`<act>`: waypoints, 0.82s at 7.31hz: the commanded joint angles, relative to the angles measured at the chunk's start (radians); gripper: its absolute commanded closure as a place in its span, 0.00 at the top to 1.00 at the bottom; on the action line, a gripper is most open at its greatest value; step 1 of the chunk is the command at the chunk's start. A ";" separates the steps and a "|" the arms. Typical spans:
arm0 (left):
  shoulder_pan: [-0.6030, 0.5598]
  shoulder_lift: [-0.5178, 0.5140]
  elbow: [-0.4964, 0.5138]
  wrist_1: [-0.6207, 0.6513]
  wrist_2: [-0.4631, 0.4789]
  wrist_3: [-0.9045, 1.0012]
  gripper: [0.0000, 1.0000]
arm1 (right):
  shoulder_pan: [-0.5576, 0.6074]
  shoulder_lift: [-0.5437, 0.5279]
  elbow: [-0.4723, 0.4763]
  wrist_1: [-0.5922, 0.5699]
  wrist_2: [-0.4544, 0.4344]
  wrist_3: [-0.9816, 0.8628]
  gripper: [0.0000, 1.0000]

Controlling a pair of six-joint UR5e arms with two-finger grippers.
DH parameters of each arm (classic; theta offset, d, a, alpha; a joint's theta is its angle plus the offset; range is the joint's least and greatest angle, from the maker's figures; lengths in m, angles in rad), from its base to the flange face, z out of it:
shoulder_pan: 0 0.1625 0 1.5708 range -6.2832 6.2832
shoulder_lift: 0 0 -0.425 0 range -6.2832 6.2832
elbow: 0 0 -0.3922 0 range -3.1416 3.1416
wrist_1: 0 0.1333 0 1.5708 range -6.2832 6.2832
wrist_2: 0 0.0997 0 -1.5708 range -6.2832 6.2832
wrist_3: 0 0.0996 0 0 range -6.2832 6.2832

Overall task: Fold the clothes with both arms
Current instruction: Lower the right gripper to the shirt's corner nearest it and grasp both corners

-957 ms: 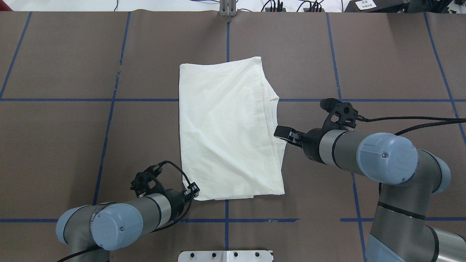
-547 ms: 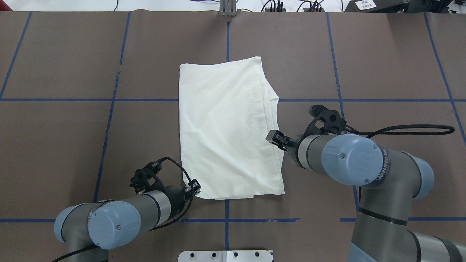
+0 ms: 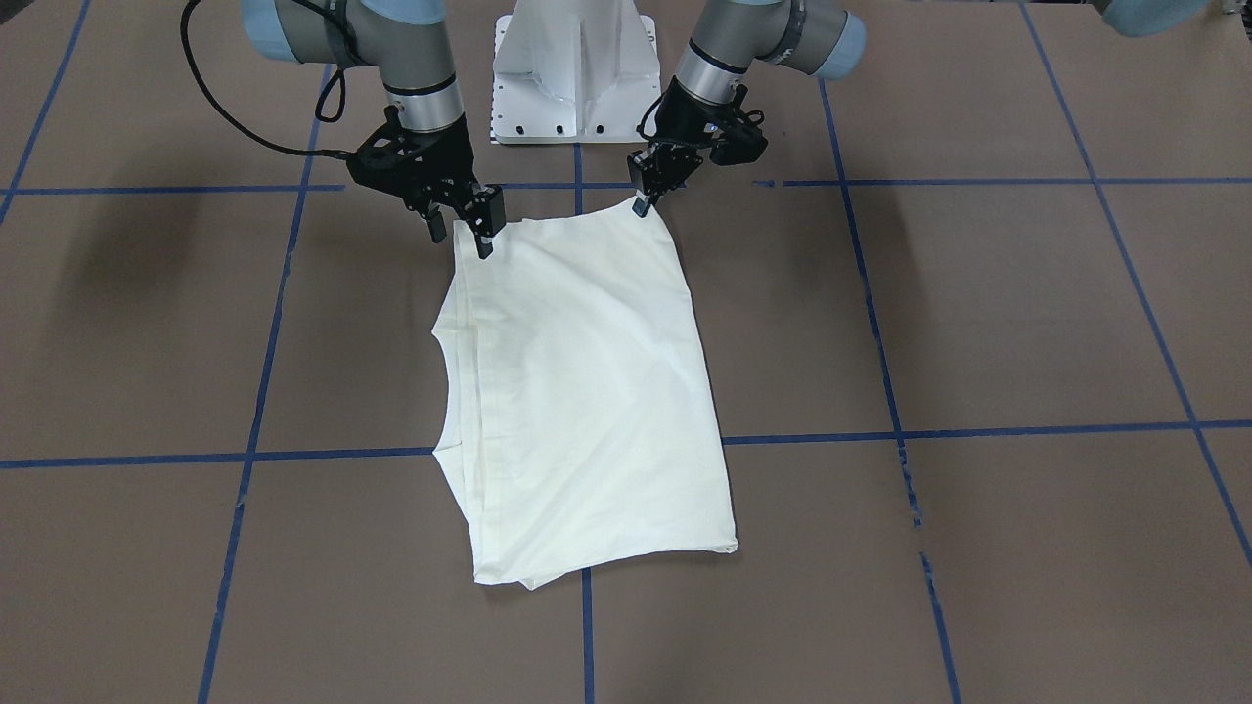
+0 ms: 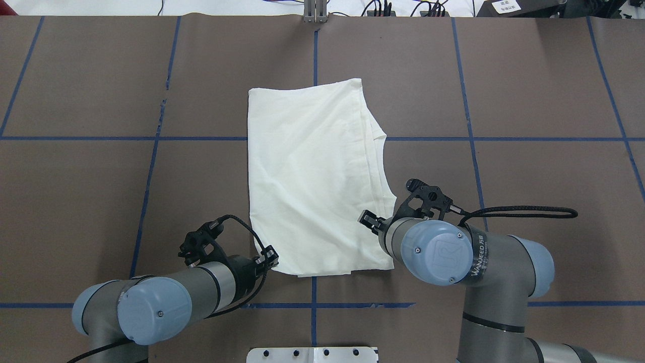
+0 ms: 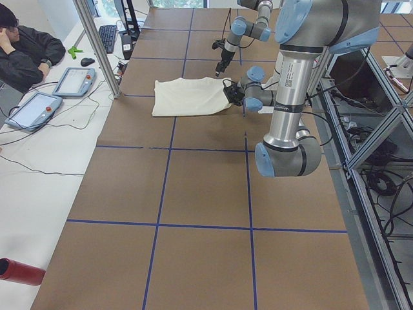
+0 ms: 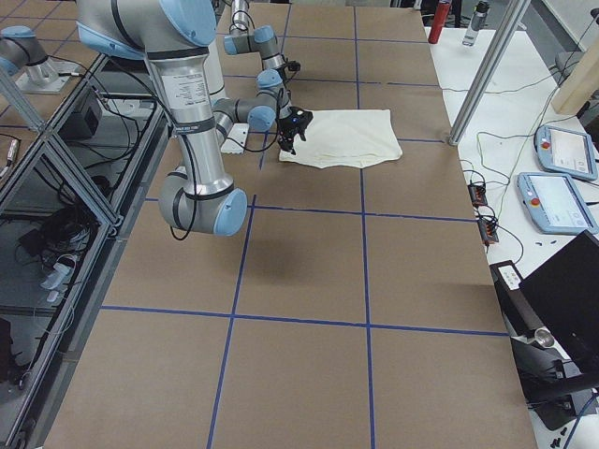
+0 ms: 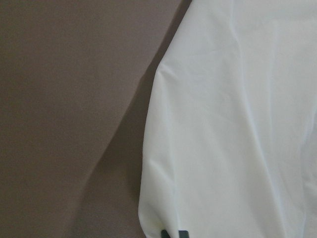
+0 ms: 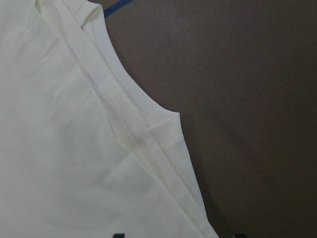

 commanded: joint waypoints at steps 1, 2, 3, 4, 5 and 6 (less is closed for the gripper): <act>-0.001 0.000 -0.007 0.000 0.000 0.000 0.00 | -0.011 0.008 -0.042 -0.019 -0.009 -0.004 0.78; -0.001 0.000 -0.007 0.000 0.000 0.000 0.00 | -0.011 0.030 -0.075 -0.017 -0.009 -0.007 0.78; -0.001 0.000 -0.007 0.000 0.000 0.000 0.00 | -0.011 0.042 -0.094 -0.012 -0.009 -0.008 0.78; -0.001 0.000 -0.009 0.000 0.000 0.000 0.00 | -0.011 0.045 -0.102 -0.011 -0.019 -0.008 0.77; -0.001 0.000 -0.009 -0.002 0.000 0.000 0.00 | -0.011 0.051 -0.109 -0.009 -0.039 -0.008 0.76; -0.001 -0.001 -0.009 0.000 0.000 0.000 0.00 | -0.013 0.059 -0.112 -0.008 -0.043 -0.008 0.76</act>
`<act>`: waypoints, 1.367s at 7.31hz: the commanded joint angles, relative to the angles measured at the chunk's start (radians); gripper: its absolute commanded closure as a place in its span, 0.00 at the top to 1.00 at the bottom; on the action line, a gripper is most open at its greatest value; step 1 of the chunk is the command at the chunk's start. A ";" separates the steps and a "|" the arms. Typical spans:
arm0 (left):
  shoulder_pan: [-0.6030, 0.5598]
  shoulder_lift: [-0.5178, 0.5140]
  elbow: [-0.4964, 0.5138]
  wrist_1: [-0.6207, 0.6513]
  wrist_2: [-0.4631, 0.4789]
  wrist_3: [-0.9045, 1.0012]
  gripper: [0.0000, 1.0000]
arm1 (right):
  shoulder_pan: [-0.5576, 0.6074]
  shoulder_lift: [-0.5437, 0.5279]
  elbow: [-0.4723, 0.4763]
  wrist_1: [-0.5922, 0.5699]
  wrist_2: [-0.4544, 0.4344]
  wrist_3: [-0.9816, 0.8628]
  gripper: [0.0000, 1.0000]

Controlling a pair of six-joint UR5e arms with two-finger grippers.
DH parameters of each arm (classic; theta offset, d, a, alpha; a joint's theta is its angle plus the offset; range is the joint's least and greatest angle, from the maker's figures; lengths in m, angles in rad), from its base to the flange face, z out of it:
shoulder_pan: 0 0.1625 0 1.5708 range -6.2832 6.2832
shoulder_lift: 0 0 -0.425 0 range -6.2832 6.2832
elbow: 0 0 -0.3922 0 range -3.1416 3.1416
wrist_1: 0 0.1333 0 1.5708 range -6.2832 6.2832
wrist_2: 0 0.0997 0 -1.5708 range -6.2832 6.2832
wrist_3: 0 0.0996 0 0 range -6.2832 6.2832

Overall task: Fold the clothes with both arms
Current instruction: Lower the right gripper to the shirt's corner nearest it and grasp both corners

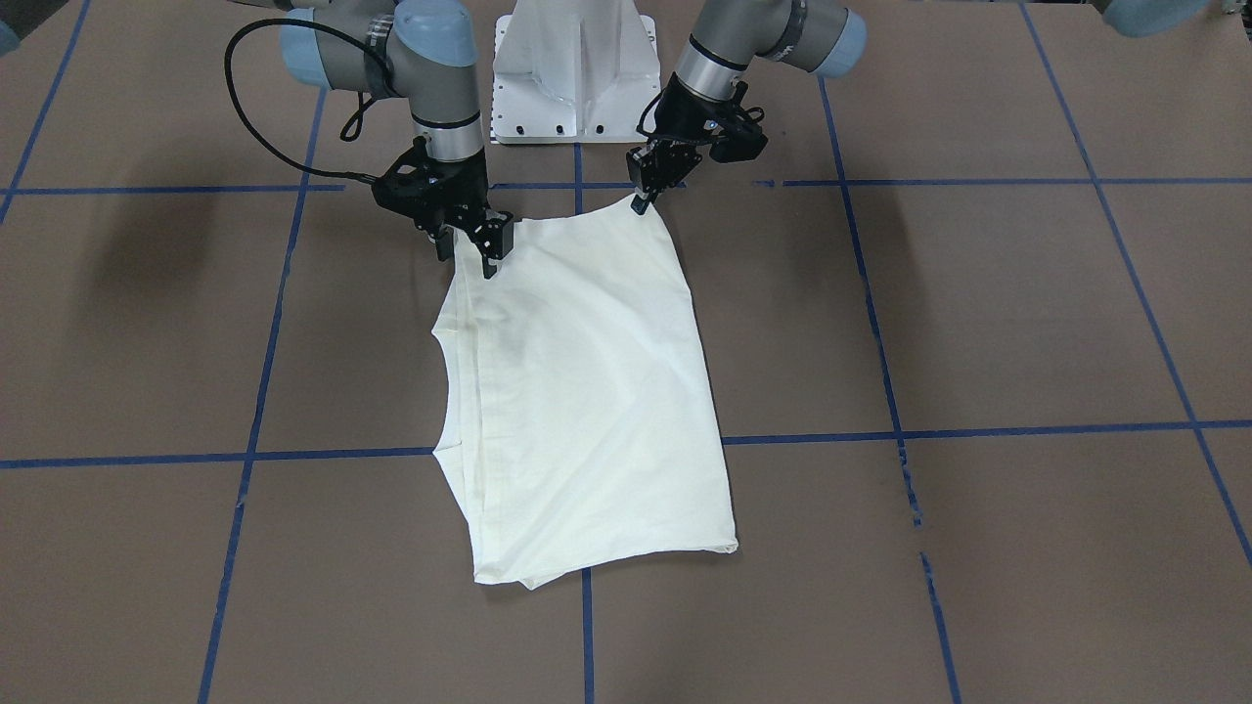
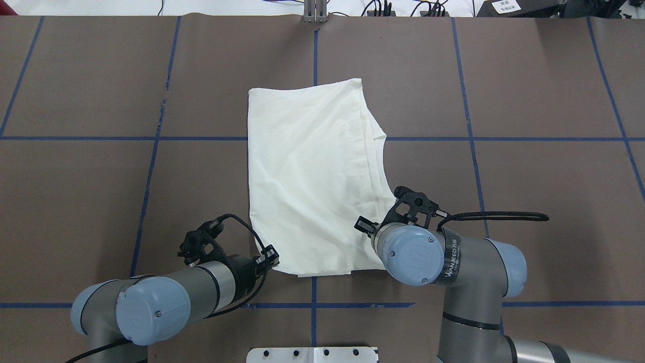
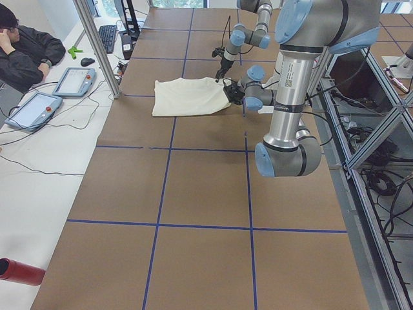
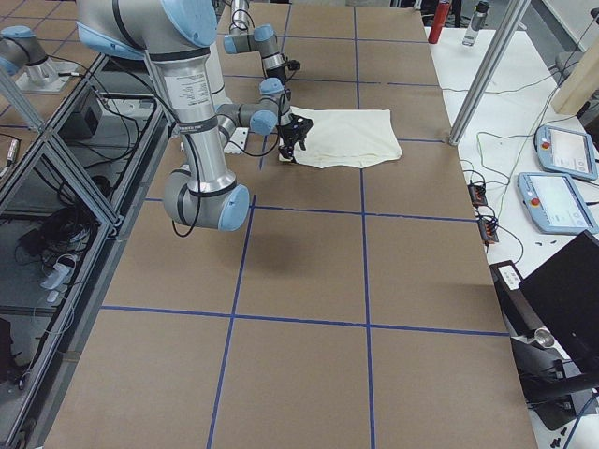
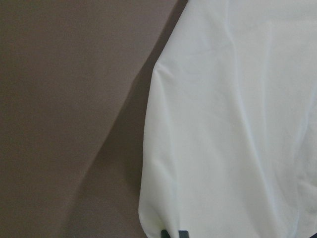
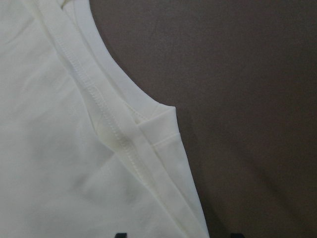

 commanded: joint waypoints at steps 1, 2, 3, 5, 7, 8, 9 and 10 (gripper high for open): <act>0.000 -0.001 0.000 0.001 0.000 0.000 0.00 | -0.001 0.009 -0.007 0.002 -0.012 0.000 0.76; 0.000 -0.001 0.000 0.001 0.000 0.000 0.00 | -0.001 0.012 -0.024 0.004 -0.012 0.000 0.75; 0.000 -0.001 0.000 0.001 0.000 0.000 0.00 | -0.001 0.029 -0.043 0.004 -0.014 0.000 0.75; 0.000 -0.001 0.000 0.001 0.000 0.000 0.00 | -0.001 0.032 -0.055 0.002 -0.025 0.001 0.75; 0.002 -0.001 0.000 0.001 0.000 0.000 0.00 | -0.003 0.046 -0.053 0.004 -0.025 0.008 0.27; 0.000 -0.001 0.000 -0.001 0.000 0.000 0.00 | -0.003 0.046 -0.053 0.004 -0.025 0.008 0.00; 0.001 -0.001 0.000 -0.001 0.000 0.000 0.00 | -0.003 0.046 -0.052 0.002 -0.026 0.009 0.00; 0.002 -0.001 -0.006 0.001 0.000 0.000 0.00 | -0.003 0.046 -0.049 0.001 -0.025 0.009 0.00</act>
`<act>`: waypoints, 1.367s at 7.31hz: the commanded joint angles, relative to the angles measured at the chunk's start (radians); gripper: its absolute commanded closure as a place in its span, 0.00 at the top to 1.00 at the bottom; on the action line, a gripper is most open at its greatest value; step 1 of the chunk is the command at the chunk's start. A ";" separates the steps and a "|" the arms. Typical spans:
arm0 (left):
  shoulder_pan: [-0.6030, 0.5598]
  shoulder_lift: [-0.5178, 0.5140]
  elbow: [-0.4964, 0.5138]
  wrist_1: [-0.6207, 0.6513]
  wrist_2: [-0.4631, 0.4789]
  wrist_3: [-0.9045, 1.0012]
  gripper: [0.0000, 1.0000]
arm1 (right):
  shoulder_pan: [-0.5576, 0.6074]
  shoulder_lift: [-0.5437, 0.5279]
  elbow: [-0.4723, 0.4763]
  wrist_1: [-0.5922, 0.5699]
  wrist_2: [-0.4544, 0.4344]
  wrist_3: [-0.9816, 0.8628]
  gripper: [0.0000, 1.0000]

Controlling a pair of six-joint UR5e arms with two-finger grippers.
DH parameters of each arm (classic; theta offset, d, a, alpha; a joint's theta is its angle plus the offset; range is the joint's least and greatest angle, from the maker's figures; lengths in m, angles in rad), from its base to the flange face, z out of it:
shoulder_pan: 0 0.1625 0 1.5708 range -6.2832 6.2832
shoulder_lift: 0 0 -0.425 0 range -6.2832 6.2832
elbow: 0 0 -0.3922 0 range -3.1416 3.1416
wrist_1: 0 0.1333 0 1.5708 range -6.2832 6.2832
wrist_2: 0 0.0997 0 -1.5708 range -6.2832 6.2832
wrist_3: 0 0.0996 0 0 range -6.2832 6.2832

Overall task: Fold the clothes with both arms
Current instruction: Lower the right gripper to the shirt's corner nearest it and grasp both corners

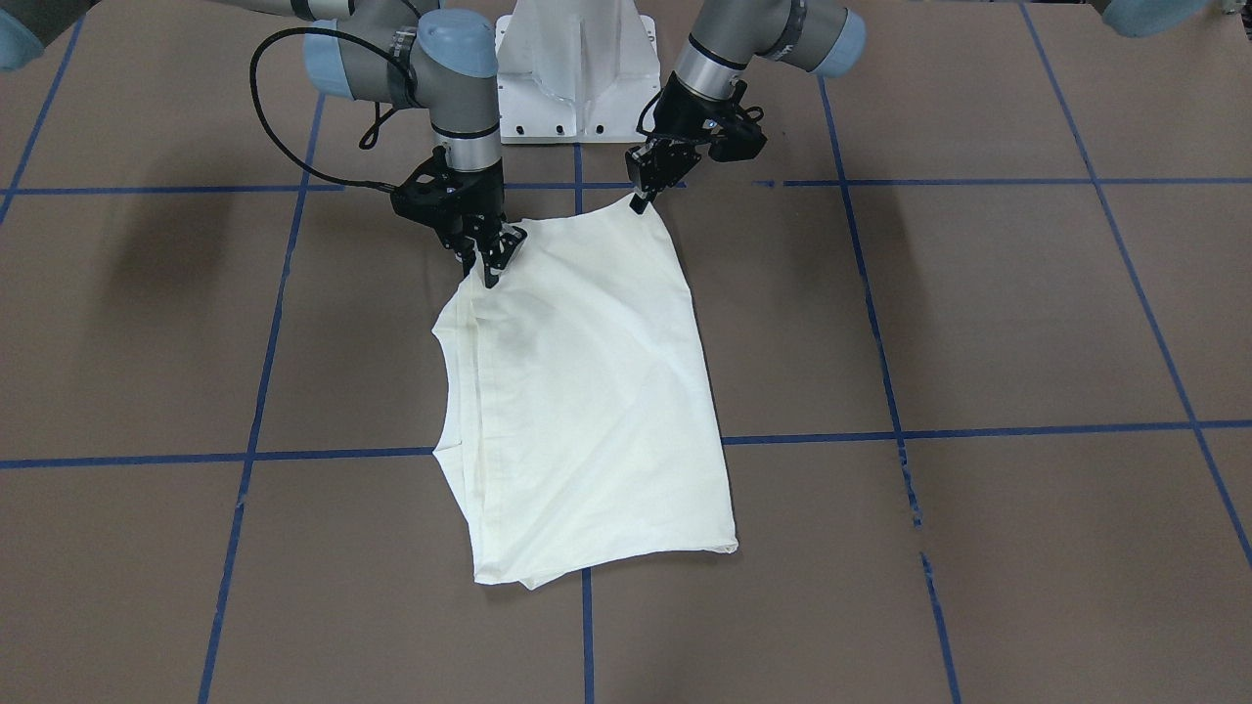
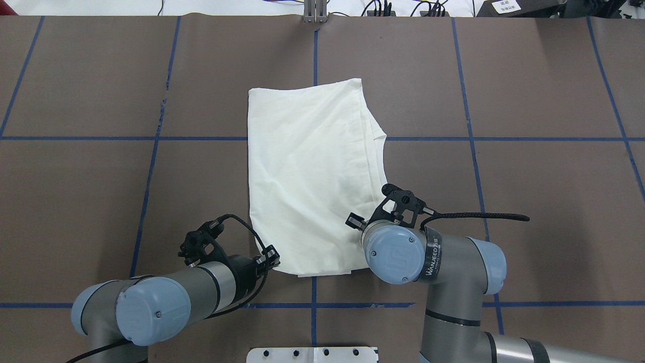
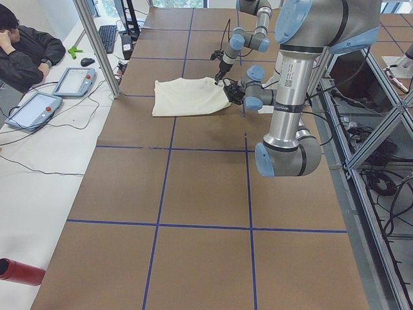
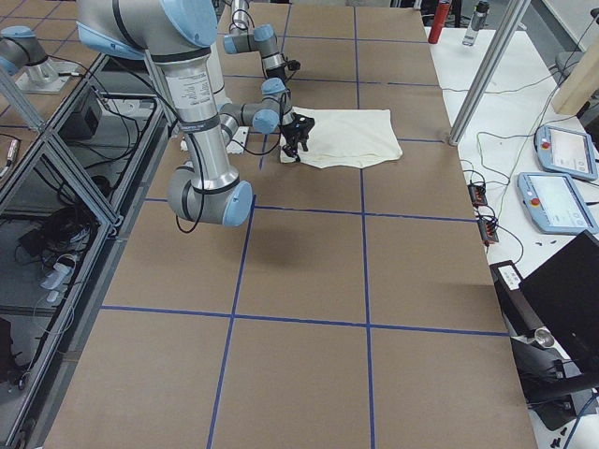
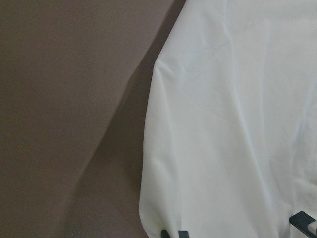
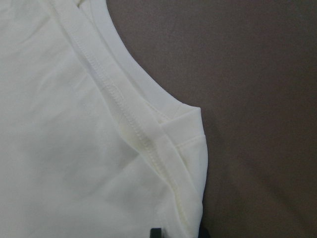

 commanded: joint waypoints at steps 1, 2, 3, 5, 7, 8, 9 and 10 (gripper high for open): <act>0.000 0.000 -0.006 0.001 0.000 0.000 0.00 | 0.002 0.001 0.007 -0.003 0.001 0.001 0.00; 0.000 0.000 -0.010 0.001 0.000 0.002 0.00 | 0.005 0.001 0.020 -0.003 -0.001 0.001 0.00; -0.001 0.011 -0.042 0.012 -0.008 0.005 0.00 | 0.009 -0.002 0.055 -0.008 0.001 -0.002 0.00; -0.001 0.005 -0.270 0.270 -0.024 0.051 0.00 | 0.017 -0.040 0.174 -0.011 0.004 -0.004 0.00; -0.001 0.011 -0.465 0.471 -0.087 0.049 0.00 | 0.000 -0.119 0.405 -0.125 0.017 -0.001 0.00; -0.001 0.012 -0.504 0.498 -0.087 0.048 0.00 | -0.018 -0.119 0.522 -0.244 0.043 0.002 0.00; 0.000 0.008 -0.509 0.509 -0.087 0.049 0.00 | -0.047 -0.107 0.558 -0.309 0.045 0.030 0.00; 0.010 0.002 -0.494 0.521 -0.087 0.051 0.00 | -0.067 -0.093 0.520 -0.310 0.038 0.036 0.00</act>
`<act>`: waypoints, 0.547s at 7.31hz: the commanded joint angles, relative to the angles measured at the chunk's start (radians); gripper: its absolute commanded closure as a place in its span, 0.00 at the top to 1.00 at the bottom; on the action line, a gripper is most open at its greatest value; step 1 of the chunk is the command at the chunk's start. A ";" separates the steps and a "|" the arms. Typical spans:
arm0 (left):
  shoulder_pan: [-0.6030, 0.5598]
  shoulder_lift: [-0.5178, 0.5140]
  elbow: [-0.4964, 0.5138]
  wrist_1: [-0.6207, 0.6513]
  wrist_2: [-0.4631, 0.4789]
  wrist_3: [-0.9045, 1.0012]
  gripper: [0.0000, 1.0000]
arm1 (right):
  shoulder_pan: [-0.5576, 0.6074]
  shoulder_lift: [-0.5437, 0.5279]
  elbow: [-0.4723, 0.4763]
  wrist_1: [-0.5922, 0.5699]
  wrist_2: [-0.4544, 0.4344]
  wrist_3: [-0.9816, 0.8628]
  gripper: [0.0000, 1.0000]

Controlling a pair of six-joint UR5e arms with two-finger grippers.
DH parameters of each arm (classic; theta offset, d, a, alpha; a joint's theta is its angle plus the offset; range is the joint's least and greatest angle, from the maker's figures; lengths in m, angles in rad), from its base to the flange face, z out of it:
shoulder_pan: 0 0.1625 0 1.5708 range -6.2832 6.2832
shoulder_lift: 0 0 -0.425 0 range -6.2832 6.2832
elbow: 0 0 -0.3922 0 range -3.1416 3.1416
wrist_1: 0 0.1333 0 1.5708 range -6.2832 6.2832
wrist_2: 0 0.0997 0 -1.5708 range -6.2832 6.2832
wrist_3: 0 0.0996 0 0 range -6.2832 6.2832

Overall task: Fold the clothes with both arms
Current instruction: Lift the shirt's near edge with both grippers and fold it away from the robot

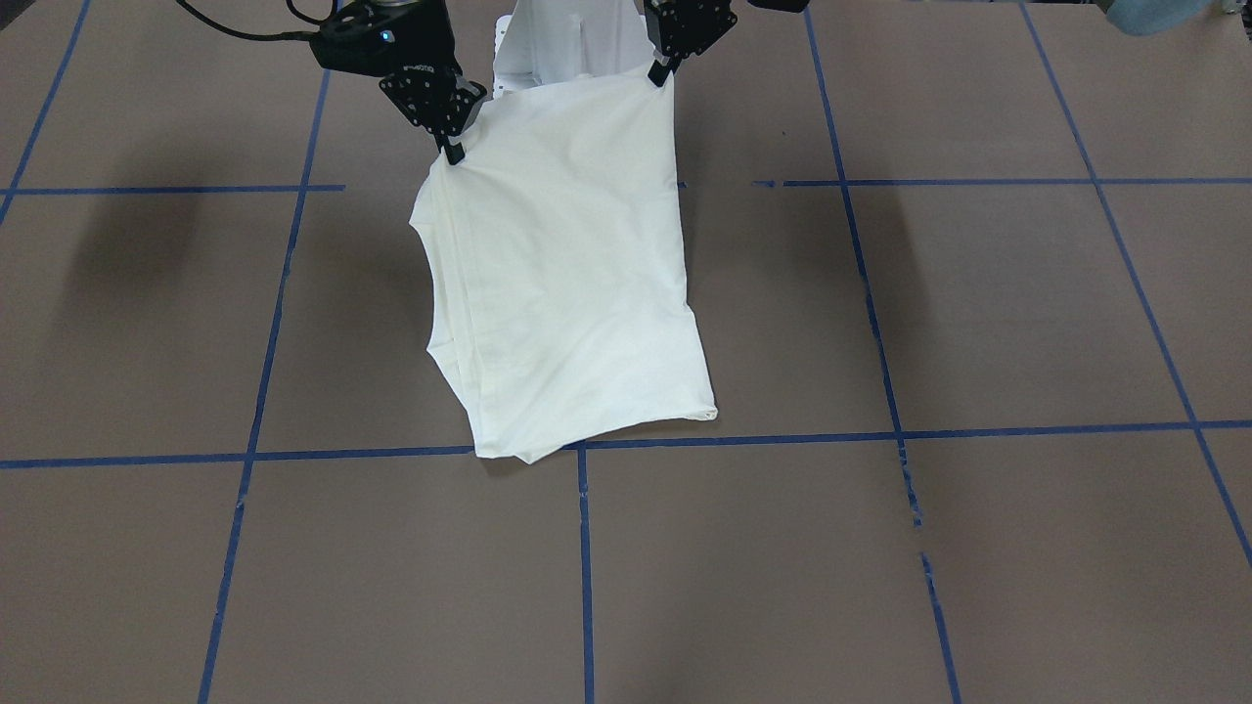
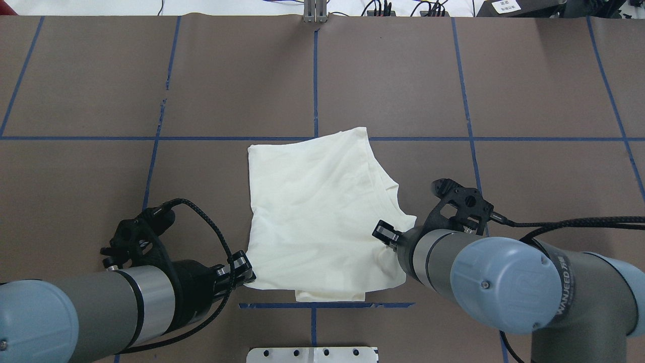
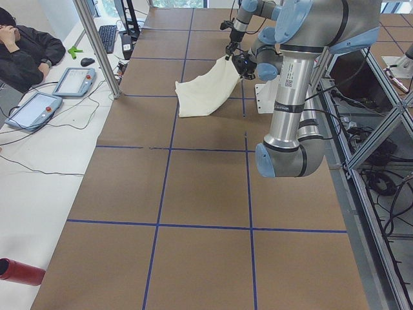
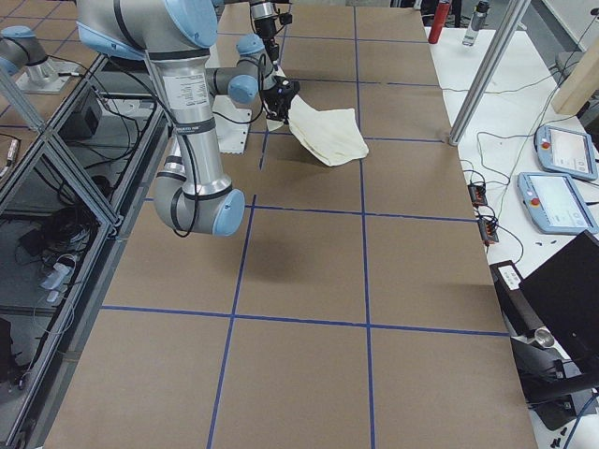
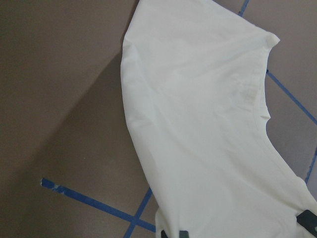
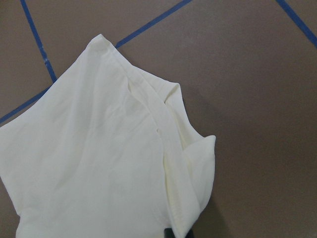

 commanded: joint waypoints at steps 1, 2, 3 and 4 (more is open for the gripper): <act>0.008 -0.007 0.013 0.022 -0.003 0.009 0.00 | -0.030 0.051 -0.063 -0.037 -0.002 0.014 0.00; -0.006 -0.024 0.034 0.022 -0.001 0.052 0.00 | -0.021 0.060 -0.104 -0.030 -0.003 0.004 0.00; -0.047 -0.050 0.062 0.023 -0.003 0.086 0.00 | 0.013 0.060 -0.121 -0.028 -0.002 -0.005 0.00; -0.093 -0.084 0.115 0.023 -0.006 0.144 0.00 | 0.034 0.062 -0.147 -0.025 -0.002 -0.013 0.00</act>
